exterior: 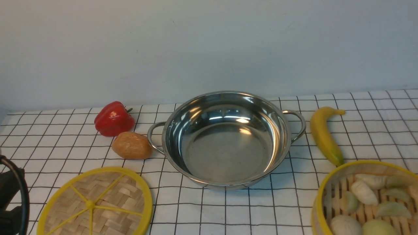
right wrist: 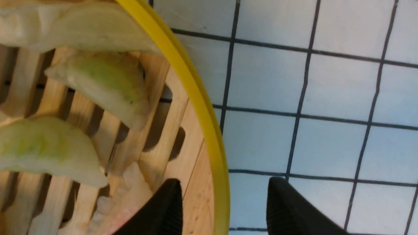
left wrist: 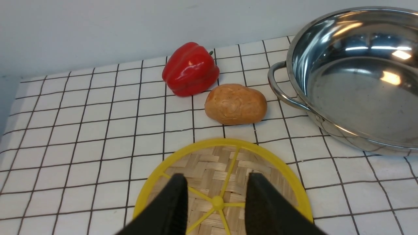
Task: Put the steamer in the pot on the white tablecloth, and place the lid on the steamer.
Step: 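Reach for and grasp the rim of the bamboo steamer holding the buns with the right gripper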
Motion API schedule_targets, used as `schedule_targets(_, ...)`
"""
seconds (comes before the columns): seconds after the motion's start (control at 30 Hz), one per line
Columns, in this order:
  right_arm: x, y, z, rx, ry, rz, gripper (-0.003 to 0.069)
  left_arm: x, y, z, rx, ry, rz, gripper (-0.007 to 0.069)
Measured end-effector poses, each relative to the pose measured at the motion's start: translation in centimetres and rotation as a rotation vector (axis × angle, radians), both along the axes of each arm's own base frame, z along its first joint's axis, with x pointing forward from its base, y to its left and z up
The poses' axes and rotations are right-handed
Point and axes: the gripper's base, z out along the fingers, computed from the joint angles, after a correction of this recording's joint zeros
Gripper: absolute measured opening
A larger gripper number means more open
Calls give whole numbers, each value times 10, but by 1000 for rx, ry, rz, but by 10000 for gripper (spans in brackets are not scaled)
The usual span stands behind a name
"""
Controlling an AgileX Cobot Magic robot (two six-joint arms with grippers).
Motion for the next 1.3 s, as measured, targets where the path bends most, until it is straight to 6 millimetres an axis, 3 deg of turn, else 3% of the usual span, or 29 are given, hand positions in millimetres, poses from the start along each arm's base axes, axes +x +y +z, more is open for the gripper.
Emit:
schedule_targets(0.23,4,-1,-14,-5,47,2,272,0,0,0,-2,-1,0,243)
schedule_targets(0.7,8,-2,-30,-3,100,-16,244,0,0,0,-3,-1,0,243)
schedule_targets(0.9,7,-3,-30,-8,104,-14,64,0,0,0,-3,-1,0,243)
schedule_targets(1.1,9,-3,-27,-5,110,-26,57,0,0,0,-3,-1,0,243)
schedule_targets(1.3,21,-5,-3,-16,150,-19,56,0,0,0,-3,-1,0,243)
